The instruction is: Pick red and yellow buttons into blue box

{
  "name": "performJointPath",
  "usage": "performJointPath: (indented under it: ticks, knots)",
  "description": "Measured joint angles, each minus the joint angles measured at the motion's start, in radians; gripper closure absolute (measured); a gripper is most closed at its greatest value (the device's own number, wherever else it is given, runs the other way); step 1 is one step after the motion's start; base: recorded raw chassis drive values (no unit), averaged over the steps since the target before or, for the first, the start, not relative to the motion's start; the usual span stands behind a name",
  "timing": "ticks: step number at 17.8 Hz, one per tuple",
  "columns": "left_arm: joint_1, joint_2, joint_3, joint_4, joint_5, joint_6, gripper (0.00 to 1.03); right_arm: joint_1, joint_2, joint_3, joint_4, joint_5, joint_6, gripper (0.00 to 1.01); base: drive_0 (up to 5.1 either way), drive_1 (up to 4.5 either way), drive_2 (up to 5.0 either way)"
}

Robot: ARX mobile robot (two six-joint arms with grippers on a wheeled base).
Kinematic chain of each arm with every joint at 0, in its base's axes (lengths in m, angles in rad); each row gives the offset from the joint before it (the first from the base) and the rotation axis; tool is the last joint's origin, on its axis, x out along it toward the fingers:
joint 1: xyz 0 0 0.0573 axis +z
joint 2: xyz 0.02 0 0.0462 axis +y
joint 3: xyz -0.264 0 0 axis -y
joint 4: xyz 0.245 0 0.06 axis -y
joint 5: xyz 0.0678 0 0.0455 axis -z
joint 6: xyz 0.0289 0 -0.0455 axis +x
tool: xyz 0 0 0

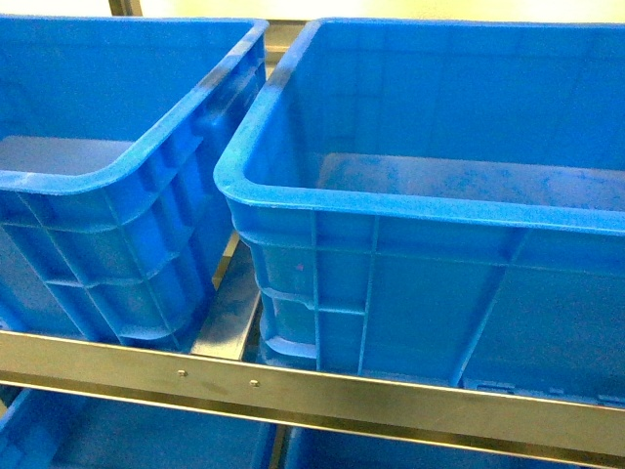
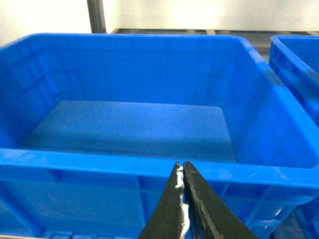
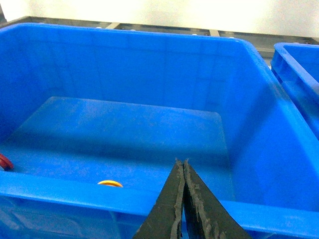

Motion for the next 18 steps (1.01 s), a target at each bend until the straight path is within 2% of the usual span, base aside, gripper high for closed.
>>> performJointPath:
  ticks: [1,2,3,4,6,7,8,12,18]
  knots:
    - [0.011,-0.035,-0.016,-0.020,0.010,0.000,1.01,0.000,-0.031,-0.013,-0.015,0.000,0.000,0.99,0.0,0.00,0.0]
    - [0.064,-0.085,-0.037,-0.054,0.078,0.002,1.01,0.000,-0.071,-0.030,-0.039,0.000,0.000,0.99,0.0,0.00,0.0]
    - [0.097,-0.127,-0.053,-0.081,0.093,0.003,1.01,0.000,-0.107,-0.045,-0.063,0.000,0.000,0.99,0.0,0.00,0.0]
    - [0.104,-0.157,-0.060,-0.097,0.091,0.003,1.01,0.000,-0.130,-0.053,-0.078,0.000,0.000,0.99,0.0,0.00,0.0]
    - [0.098,-0.218,-0.087,-0.119,0.101,0.004,1.01,0.000,-0.192,-0.066,-0.122,0.000,0.000,0.99,0.0,0.00,0.0]
    - [0.098,-0.223,-0.109,-0.093,0.101,0.004,1.01,0.000,-0.218,-0.071,-0.141,0.000,0.000,0.99,0.0,0.00,0.0]
    - [0.098,-0.250,-0.110,-0.136,0.101,0.004,1.01,0.000,-0.224,-0.099,-0.092,0.000,0.000,0.99,0.0,0.00,0.0]
    - [0.098,-0.428,-0.110,-0.298,0.101,0.004,1.01,0.000,-0.356,-0.100,-0.237,0.000,0.000,0.99,0.0,0.00,0.0]
    - [0.098,-0.565,-0.110,-0.432,0.101,0.004,1.01,0.000,-0.465,-0.100,-0.344,0.000,0.000,0.99,0.0,0.00,0.0]
